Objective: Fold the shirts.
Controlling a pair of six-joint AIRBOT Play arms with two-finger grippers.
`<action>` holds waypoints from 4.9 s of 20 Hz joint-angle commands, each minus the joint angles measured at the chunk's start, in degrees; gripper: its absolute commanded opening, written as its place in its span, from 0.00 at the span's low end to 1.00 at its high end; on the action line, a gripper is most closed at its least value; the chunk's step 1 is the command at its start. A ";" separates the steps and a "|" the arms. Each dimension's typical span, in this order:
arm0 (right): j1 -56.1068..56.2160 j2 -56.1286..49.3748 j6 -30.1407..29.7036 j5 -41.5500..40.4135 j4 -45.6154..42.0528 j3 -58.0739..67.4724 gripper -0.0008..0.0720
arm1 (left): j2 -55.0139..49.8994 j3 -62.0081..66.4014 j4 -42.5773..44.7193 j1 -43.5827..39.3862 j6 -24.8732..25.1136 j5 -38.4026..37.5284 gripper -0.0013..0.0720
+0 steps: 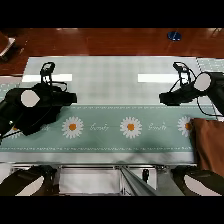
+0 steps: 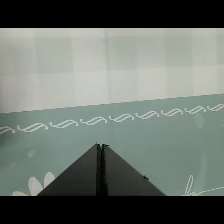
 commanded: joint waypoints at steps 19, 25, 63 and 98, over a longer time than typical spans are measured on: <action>0.09 -0.24 0.28 1.16 -2.34 -0.11 0.57 | 7.21 11.15 31.39 14.56 -6.91 -1.09 0.71; 0.11 -0.24 1.60 -1.07 -1.27 -0.11 0.57 | 2.10 10.51 17.38 35.47 -5.70 -9.75 0.71; 0.11 25.79 3.63 1.40 5.86 -0.09 0.57 | 12.96 34.32 -46.25 31.85 24.96 -5.66 0.05; -14.32 28.50 13.97 7.67 -22.49 -4.42 0.57 | -1.22 1.60 -33.92 1.99 16.41 -3.06 0.71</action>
